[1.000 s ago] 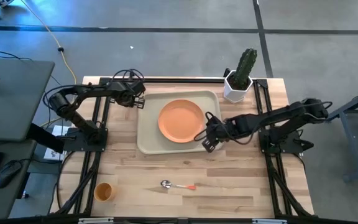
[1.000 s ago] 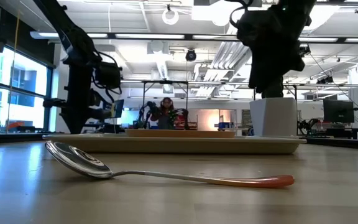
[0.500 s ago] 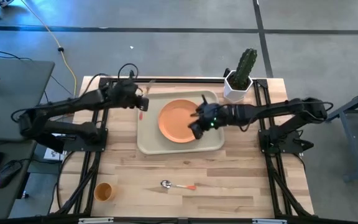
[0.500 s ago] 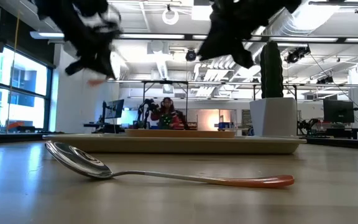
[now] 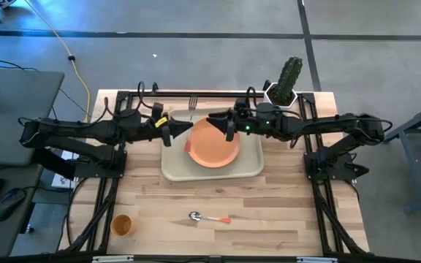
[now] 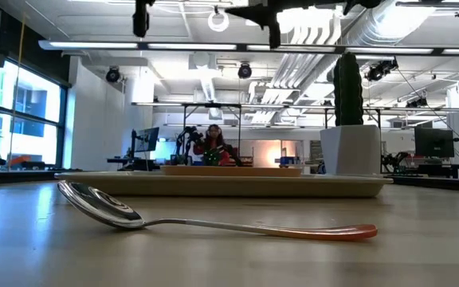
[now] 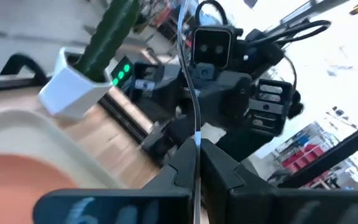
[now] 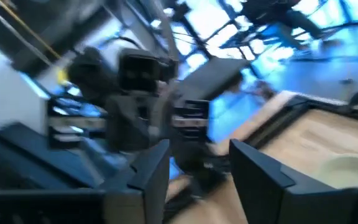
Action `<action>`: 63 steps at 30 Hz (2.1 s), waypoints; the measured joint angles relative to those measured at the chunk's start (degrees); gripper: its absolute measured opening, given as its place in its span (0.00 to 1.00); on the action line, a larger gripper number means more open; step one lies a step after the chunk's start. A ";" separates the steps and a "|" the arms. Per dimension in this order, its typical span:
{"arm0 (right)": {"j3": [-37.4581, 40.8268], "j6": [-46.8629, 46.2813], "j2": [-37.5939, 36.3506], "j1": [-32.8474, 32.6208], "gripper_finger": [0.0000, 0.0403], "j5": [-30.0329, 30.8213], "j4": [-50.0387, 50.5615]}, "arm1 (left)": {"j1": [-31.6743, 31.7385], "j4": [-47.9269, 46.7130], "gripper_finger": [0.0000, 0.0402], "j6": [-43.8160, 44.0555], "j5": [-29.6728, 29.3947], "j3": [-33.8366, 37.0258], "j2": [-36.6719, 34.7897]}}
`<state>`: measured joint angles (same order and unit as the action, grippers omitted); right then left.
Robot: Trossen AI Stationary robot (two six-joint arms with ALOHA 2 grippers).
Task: Pick and place plate/cup/fork/spoon on tray
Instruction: Put the orange fork on the gray tray to the right of the orange plate
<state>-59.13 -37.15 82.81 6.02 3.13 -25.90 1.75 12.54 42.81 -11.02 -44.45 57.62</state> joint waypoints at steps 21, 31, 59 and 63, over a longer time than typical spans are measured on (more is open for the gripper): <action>0.00 -5.17 0.06 -2.47 0.12 2.38 -1.14 | -1.08 17.94 0.00 0.18 7.22 -0.02 14.11; -0.22 -6.16 -0.30 -0.70 0.01 -2.23 4.51 | -1.34 12.22 0.05 -1.69 4.39 0.07 13.69; 27.03 -6.99 -4.14 22.06 0.00 -12.60 24.98 | -6.81 -12.93 0.36 5.00 -4.59 -0.07 11.66; 30.41 -9.57 -4.17 24.69 0.00 -11.04 21.27 | -6.59 -12.69 0.36 5.15 -4.62 -0.04 11.66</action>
<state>-28.72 -46.72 78.63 30.71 -7.91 -4.62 -4.83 -0.14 47.95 -15.64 -44.49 69.28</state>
